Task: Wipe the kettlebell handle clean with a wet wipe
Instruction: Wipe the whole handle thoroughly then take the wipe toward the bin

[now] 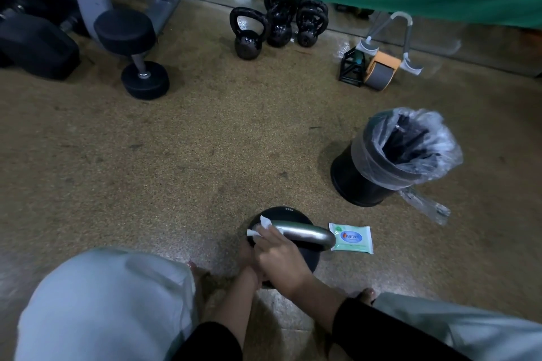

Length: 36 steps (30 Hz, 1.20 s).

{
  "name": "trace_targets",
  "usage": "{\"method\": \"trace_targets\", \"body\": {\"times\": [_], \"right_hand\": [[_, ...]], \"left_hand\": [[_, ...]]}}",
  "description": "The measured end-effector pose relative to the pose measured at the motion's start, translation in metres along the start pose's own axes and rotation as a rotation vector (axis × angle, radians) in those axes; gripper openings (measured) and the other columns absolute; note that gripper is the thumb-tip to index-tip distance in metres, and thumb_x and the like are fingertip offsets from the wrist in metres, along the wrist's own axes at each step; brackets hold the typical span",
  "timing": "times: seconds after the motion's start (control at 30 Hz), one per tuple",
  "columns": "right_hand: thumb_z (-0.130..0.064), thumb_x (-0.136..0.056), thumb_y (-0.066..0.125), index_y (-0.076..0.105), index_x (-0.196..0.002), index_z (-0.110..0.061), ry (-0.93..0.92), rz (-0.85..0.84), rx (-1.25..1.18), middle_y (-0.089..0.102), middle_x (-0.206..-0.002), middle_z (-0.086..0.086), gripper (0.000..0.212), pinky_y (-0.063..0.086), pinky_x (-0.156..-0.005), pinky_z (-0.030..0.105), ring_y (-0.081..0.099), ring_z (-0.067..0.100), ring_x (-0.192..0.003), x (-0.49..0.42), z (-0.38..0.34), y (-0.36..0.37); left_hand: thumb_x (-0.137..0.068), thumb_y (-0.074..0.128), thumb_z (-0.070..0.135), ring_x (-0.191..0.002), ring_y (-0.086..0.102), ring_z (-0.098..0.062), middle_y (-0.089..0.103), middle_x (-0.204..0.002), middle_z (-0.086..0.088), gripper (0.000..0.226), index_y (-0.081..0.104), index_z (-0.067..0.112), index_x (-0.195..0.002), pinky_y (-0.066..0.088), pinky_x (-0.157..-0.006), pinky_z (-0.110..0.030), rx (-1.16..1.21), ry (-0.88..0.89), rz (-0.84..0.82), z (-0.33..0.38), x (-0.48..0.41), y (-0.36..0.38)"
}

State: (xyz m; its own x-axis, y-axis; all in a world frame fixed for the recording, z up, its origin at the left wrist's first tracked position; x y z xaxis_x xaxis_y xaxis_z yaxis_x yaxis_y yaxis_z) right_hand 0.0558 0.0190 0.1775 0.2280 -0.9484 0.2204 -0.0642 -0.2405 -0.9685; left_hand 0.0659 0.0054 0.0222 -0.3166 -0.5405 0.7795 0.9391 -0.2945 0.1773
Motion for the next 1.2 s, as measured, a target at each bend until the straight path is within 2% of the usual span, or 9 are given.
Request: {"method": "trace_targets", "body": {"times": [0.13,0.27,0.37,0.47,0.67,0.77,0.9,1.03,1.2], "right_hand": [[-0.014,-0.07,0.035,0.076,-0.069,-0.015,-0.007,0.052,-0.005,0.074,-0.086,-0.004,0.041,0.053,-0.093,0.029,0.068,0.014,-0.102,0.006,0.009,-0.021],[-0.01,-0.07,0.059,0.078,-0.081,-0.012,0.044,-0.005,0.0,0.075,-0.093,-0.001,0.022,0.055,-0.088,0.028,0.069,0.015,-0.102,-0.011,0.007,-0.009],[-0.017,-0.076,0.043,0.078,-0.072,-0.017,0.018,-0.135,-0.009,0.074,-0.093,-0.003,0.036,0.052,-0.095,0.029,0.067,0.013,-0.104,-0.005,-0.002,0.011],[-0.019,-0.068,0.069,0.077,-0.074,-0.014,0.003,-0.009,0.005,0.074,-0.096,-0.001,0.011,0.048,-0.097,0.031,0.066,0.015,-0.107,0.009,0.003,-0.006],[-0.018,-0.041,0.09,0.069,-0.057,-0.018,0.202,0.09,-0.02,0.066,-0.062,-0.005,0.026,0.054,-0.07,0.018,0.069,0.009,-0.074,-0.011,0.016,-0.032],[-0.021,-0.039,0.091,0.066,-0.047,-0.018,0.195,0.088,0.044,0.063,-0.054,-0.004,0.026,0.054,-0.064,0.017,0.066,0.009,-0.064,-0.018,0.007,-0.03],[-0.004,-0.061,0.076,0.069,-0.071,-0.01,0.201,0.039,-0.05,0.066,-0.074,0.003,0.014,0.054,-0.071,0.025,0.067,0.017,-0.076,-0.003,0.019,-0.032],[0.003,-0.086,0.05,0.062,-0.102,-0.003,0.311,-0.058,-0.062,0.063,-0.108,0.014,0.02,0.049,-0.083,0.036,0.062,0.029,-0.102,-0.018,0.039,-0.037],[0.004,-0.087,0.048,0.062,-0.104,0.0,0.301,-0.177,-0.081,0.065,-0.108,0.018,0.022,0.048,-0.081,0.038,0.062,0.034,-0.103,-0.032,0.034,-0.024]], "left_hand": [[-0.091,0.049,0.038,-0.097,0.065,-0.03,0.064,-0.118,-0.014,0.042,0.053,0.015,-0.126,0.059,-0.063,-0.035,-0.175,-0.017,0.137,-0.008,-0.017,-0.038],[-0.101,0.044,0.023,-0.084,0.061,-0.019,0.062,-0.097,-0.01,0.012,0.053,0.015,-0.102,0.055,-0.063,-0.03,-0.097,-0.006,0.098,-0.016,-0.017,-0.027],[-0.105,0.027,0.01,-0.078,0.053,-0.007,0.052,-0.09,0.004,0.029,0.05,0.02,-0.091,0.052,-0.055,-0.015,-0.119,0.001,0.049,-0.011,-0.012,-0.027],[-0.101,0.042,0.029,-0.089,0.063,-0.018,0.064,-0.099,-0.003,0.015,0.055,0.023,-0.099,0.057,-0.066,-0.03,-0.13,0.005,0.098,-0.001,-0.006,-0.028],[-0.086,0.052,0.037,-0.087,0.069,-0.029,0.071,-0.093,-0.008,0.025,0.061,0.019,-0.102,0.059,-0.073,-0.052,-0.102,-0.098,0.141,-0.008,0.001,-0.03],[-0.102,0.038,0.017,-0.076,0.064,-0.02,0.064,-0.088,-0.009,0.023,0.058,0.011,-0.093,0.06,-0.06,-0.03,-0.024,-0.069,0.074,-0.011,-0.002,-0.03],[-0.086,0.054,0.029,-0.095,0.066,-0.029,0.066,-0.114,-0.014,0.036,0.058,0.011,-0.116,0.061,-0.072,-0.042,-0.09,-0.083,0.054,-0.009,-0.004,-0.027],[-0.083,0.066,0.03,-0.096,0.065,-0.03,0.069,-0.104,-0.008,0.037,0.055,0.021,-0.117,0.057,-0.063,-0.034,-0.13,-0.138,0.156,-0.005,0.006,-0.031],[-0.083,0.062,0.031,-0.094,0.066,-0.031,0.07,-0.101,-0.01,0.033,0.06,0.017,-0.113,0.056,-0.06,-0.033,-0.125,-0.123,0.167,-0.004,0.008,-0.031]]}}
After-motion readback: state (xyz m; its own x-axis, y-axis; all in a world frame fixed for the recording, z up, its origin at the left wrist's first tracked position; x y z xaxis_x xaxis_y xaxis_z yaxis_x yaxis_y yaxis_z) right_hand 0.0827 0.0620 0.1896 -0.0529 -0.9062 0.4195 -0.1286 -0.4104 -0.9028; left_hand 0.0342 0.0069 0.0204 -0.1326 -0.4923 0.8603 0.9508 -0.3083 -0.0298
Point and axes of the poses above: each hand's wrist, its own x-axis away from the middle knuckle, its own y-axis out of the palm, z = x × y, the point moved 10 cm from there along -x, towards the middle knuckle
